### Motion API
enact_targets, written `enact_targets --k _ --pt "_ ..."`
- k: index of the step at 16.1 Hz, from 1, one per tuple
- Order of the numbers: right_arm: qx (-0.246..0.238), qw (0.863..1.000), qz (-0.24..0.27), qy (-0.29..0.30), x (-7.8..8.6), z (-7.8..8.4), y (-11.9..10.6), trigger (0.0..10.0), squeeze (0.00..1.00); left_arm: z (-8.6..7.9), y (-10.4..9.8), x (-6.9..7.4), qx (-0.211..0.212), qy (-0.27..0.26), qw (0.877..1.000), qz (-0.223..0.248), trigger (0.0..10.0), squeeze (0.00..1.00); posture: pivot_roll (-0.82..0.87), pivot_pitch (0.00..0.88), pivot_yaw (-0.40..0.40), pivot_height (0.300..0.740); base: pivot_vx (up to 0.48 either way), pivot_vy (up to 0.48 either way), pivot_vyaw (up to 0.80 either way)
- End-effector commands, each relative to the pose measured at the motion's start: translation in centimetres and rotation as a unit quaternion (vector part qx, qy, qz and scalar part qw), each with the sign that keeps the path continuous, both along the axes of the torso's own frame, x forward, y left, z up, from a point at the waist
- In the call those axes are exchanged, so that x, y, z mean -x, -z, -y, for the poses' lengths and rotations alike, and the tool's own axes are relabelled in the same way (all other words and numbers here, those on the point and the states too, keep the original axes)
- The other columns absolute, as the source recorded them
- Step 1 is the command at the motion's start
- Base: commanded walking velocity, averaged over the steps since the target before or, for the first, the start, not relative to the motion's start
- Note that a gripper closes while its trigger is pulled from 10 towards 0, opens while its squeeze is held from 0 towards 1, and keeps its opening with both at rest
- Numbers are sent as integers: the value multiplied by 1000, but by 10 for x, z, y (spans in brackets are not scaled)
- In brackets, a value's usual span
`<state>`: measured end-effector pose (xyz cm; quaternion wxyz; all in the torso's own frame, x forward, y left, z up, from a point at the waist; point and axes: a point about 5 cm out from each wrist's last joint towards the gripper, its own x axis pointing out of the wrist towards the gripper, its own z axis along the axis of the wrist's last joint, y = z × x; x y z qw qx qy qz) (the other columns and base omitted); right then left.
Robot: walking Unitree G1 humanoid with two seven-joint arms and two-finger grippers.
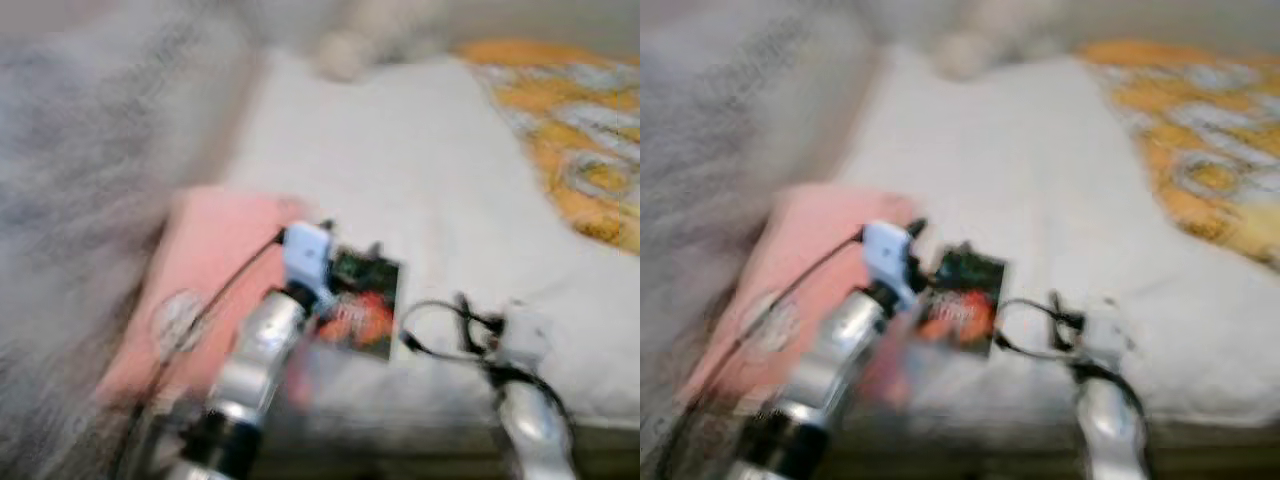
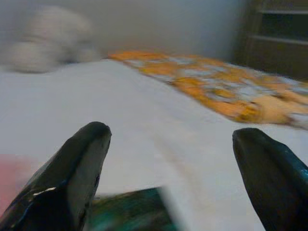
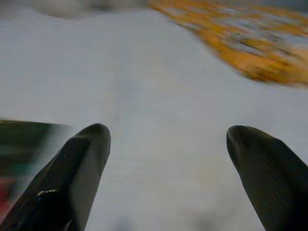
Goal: Clean up the room
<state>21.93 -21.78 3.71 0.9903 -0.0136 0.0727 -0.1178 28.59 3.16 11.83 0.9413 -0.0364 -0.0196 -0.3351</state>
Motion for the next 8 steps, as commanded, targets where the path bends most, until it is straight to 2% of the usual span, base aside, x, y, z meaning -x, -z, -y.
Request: enact_targets --k 1,2,4,6,8 --pt "-7 1000 17 -3 -9 -4 -8 10000 0 -4 -3 0 14 -13 1000 0 10000 0 -20 0 21 736 0 0 0" --pt "2 1000 22 -5 -14 -3 -13 10000 0 -4 -5 0 16 -16 1000 1 10000 0 -14 0 22 736 0 0 0" --pt "1 1000 27 12 -37 1 -24 10000 0 -10 -13 -1 30 -26 999 4 10000 0 12 0 37 736 0 0 0" --pt "-37 998 20 41 -67 11 -27 10000 0 -15 -16 1 18 -30 999 8 10000 0 51 0 46 736 0 0 0" --pt "-80 995 -6 56 -91 15 -26 10000 0 -21 -17 11 -6 -22 1000 5 10000 0 99 0 52 736 0 0 0"
